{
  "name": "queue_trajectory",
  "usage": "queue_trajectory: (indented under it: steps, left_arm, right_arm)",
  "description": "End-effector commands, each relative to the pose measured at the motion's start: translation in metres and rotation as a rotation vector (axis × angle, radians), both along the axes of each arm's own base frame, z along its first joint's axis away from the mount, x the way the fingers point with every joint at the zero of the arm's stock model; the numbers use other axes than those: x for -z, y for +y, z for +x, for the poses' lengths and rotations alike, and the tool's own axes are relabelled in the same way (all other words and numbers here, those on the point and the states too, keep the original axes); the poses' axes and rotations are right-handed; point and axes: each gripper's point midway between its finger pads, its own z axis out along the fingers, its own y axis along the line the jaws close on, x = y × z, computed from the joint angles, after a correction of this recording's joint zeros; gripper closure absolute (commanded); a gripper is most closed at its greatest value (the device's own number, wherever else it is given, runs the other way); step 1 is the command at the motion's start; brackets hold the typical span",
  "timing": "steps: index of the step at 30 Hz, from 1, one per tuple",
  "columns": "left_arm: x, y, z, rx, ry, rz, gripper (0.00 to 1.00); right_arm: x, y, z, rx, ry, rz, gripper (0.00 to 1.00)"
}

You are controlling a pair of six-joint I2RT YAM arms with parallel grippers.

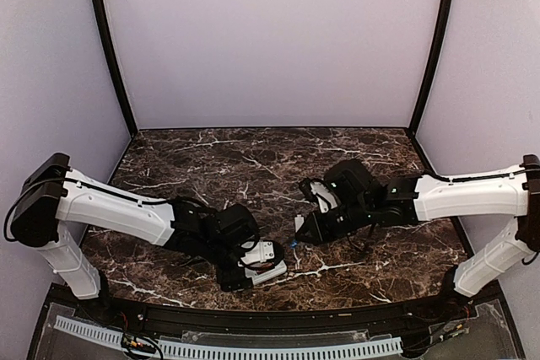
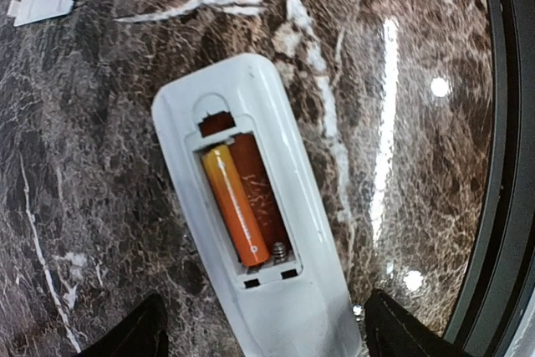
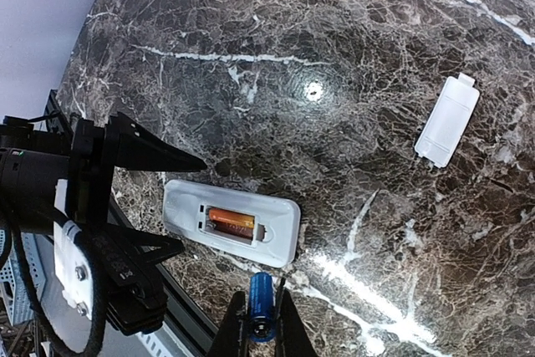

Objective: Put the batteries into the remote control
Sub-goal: Move the remote control without the battery cover to the center of the board, then place the battery in the battery compartment.

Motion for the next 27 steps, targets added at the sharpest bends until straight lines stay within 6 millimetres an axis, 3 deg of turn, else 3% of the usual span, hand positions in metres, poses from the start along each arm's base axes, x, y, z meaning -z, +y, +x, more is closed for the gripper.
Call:
queue_trajectory:
  steps: [1,5,10,15,20,27]
  left_arm:
    - [-0.036,-0.012,0.004,-0.147,0.019,-0.136,0.19]
    - [-0.046,-0.010,0.003,-0.298,0.072,-0.253,0.18]
    - [-0.040,0.017,0.012,-0.537,0.063,-0.304,0.20]
    - [-0.020,0.040,0.001,-0.566,0.033,-0.253,0.22]
    - [-0.009,0.033,-0.016,-0.486,0.038,-0.249,0.22]
    - [0.008,0.036,-0.015,-0.494,0.031,-0.199,0.21]
  right_arm:
    - [-0.014,-0.002,0.007,0.006,-0.040,0.032,1.00]
    - [-0.015,0.005,0.007,-0.011,-0.005,0.066,1.00]
    - [-0.021,0.021,0.002,0.006,0.027,0.167,1.00]
    - [-0.008,0.044,-0.003,-0.002,0.041,0.174,1.00]
    - [0.015,0.061,-0.012,-0.030,0.106,0.179,1.00]
    - [0.039,0.082,-0.024,-0.080,0.170,0.156,1.00]
